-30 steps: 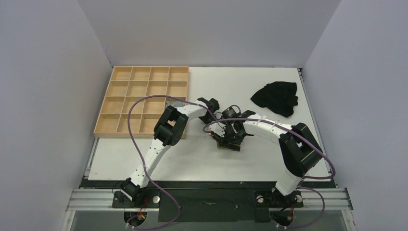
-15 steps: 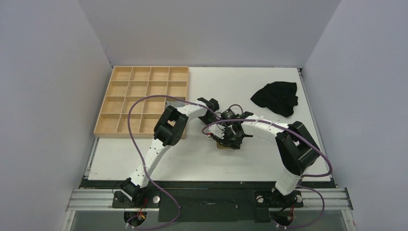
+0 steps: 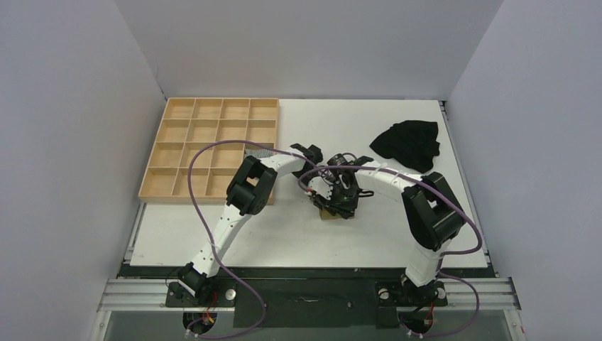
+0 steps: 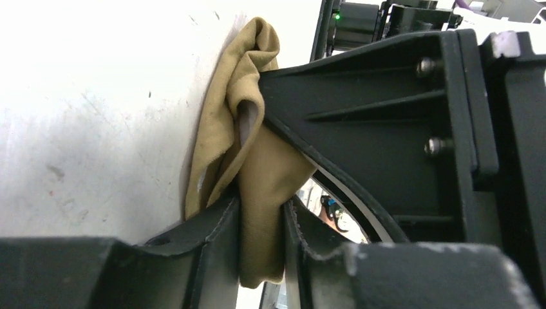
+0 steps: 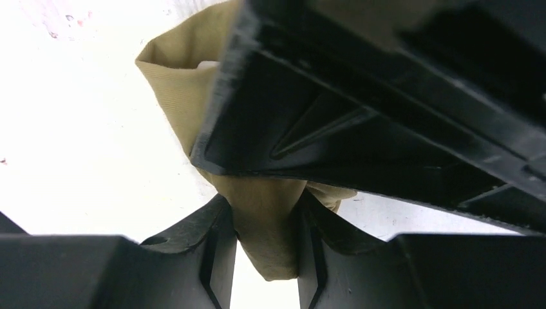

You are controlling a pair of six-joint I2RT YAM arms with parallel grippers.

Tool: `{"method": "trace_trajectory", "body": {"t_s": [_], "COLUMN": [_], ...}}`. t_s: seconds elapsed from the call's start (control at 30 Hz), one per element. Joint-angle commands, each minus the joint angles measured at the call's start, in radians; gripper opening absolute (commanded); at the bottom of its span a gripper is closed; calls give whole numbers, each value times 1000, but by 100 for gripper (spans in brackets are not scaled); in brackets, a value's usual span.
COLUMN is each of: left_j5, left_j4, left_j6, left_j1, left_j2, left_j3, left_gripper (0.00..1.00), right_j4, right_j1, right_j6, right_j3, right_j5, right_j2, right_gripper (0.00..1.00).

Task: Roll the underwear
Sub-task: Roll the underwear to the center of the board.

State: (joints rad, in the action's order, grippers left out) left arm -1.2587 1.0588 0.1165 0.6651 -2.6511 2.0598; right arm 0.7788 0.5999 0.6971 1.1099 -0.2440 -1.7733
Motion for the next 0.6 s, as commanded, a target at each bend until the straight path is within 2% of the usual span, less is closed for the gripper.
{"method": "trace_trajectory", "body": {"t_s": [0.0,0.23,0.57], "left_j5": [199,253,282], "left_j4": [-17,-134,-178], "left_j6": [78,42,58], "left_j1": [-15,-40,-91], "left_j2": [25,117,193], "left_j3": [-31,-132,-213], "left_gripper": [27,51,67], "right_j4": [50,94,96], "right_j1": [-61,-111,-119], "right_j6": [22,31,9], "right_j3": [23,47,48], "right_j5": [-87,-163,-146], "right_j2": [-101,-132,-147], "right_gripper": [2,0,0]}}
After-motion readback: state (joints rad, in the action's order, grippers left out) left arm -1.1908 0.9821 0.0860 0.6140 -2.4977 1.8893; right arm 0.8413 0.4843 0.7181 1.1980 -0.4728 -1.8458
